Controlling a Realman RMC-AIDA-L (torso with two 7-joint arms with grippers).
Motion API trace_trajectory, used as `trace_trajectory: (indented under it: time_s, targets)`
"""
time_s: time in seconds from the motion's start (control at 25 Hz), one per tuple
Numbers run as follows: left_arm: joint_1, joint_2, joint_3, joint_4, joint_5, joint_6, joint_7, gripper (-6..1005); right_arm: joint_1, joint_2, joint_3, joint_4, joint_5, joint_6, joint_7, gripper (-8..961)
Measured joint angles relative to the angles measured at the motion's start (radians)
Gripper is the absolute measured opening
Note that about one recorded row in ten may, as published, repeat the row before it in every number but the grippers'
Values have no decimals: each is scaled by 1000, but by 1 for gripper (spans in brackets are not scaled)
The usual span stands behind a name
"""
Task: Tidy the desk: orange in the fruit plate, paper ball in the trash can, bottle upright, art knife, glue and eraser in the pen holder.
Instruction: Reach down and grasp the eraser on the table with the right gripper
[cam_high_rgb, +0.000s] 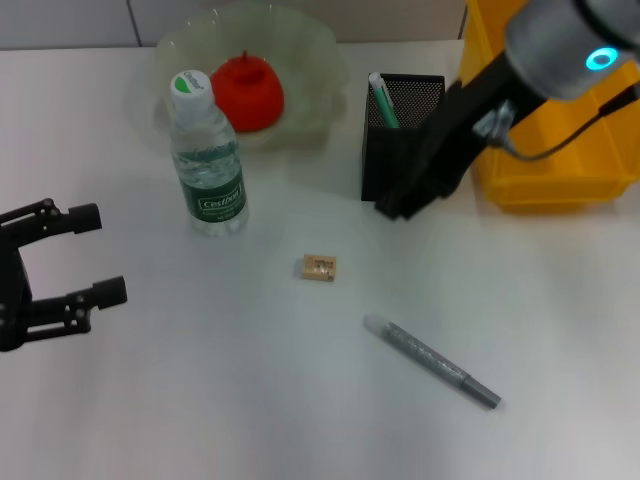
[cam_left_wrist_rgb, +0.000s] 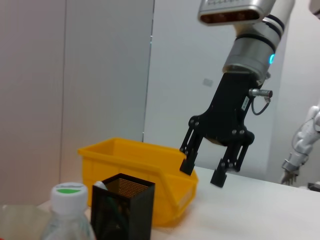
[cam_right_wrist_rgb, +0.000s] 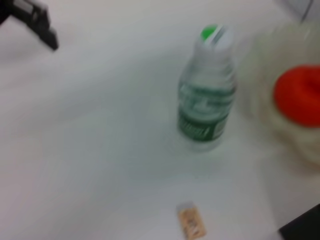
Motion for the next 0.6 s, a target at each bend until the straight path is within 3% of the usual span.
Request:
trace_trajectory:
  time_s: [0.16,0.44,0.6]
  targets:
    - [-1,2,1,0,23,12,1,819,46,3,-78,121,-3,39,-5,605]
    - [11,3,-8,0,50,13,3,818,71,7,-290,345,47,326,-48,596]
    - [17,3,-8,0,51,13,3,817,74,7,-369,396,66,422,-50,591]
